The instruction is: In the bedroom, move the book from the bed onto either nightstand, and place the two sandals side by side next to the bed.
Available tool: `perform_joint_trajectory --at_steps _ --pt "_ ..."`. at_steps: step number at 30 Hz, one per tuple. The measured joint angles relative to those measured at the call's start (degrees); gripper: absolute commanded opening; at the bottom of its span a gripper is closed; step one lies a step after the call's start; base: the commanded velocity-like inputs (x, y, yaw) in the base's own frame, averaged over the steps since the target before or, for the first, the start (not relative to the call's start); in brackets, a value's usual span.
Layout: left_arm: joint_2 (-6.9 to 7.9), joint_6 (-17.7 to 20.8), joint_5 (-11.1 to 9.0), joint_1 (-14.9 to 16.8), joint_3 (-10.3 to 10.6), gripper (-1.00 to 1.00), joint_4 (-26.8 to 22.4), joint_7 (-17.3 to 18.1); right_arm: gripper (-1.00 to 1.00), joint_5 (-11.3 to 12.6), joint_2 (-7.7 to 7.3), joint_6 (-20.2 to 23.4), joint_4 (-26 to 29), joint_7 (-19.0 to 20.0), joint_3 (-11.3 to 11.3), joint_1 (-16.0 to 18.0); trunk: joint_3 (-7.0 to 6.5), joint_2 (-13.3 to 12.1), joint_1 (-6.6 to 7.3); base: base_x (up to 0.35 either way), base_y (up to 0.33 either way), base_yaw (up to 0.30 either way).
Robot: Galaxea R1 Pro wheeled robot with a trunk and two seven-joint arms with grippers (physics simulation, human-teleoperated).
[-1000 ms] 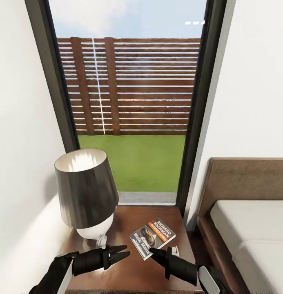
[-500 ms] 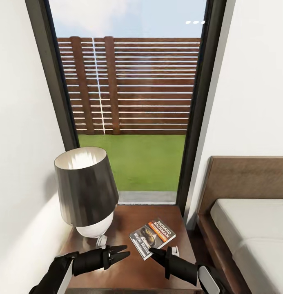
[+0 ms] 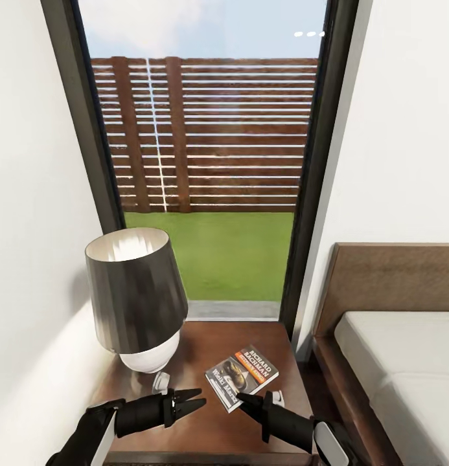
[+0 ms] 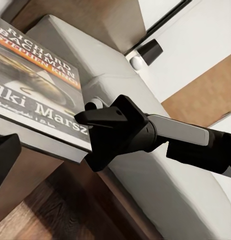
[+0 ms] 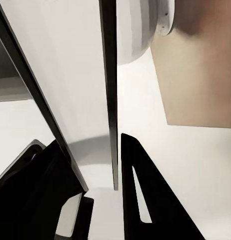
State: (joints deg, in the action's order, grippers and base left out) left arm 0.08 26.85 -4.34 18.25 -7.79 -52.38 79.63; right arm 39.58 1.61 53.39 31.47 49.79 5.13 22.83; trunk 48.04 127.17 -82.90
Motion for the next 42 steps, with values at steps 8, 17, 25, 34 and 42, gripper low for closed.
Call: perform_joint_trajectory --at_steps 8,17,25,34,42 --pt "0.02 -0.03 -0.11 0.0 -0.03 1.0 0.0 -0.01 -1.0 0.05 0.0 0.03 0.0 0.02 0.01 0.01 0.0 0.0 0.01 0.12 0.0 0.0" --pt "0.0 -0.03 -0.04 0.0 0.01 1.0 -0.01 -0.07 -1.0 0.02 0.0 0.0 -0.01 0.04 -0.01 0.0 0.0 0.0 0.02 0.113 0.054 0.0" --pt "0.0 -0.03 -0.09 0.0 -0.03 1.0 0.0 -0.09 -1.0 0.03 0.0 0.01 0.0 0.03 0.0 -0.01 0.0 0.0 0.0 0.083 0.048 0.0" --pt "0.0 -0.03 -0.11 0.0 0.0 1.0 0.01 -0.09 -1.0 -0.1 0.0 -0.05 -0.01 0.02 0.0 0.0 0.89 1.99 -1.09 0.002 0.001 0.0" --pt "0.0 -0.02 -0.12 0.0 0.06 1.0 0.04 -0.09 -1.0 -0.09 0.0 -0.04 0.0 0.02 0.0 0.02 2.33 5.2 -2.85 0.0 0.0 0.0"
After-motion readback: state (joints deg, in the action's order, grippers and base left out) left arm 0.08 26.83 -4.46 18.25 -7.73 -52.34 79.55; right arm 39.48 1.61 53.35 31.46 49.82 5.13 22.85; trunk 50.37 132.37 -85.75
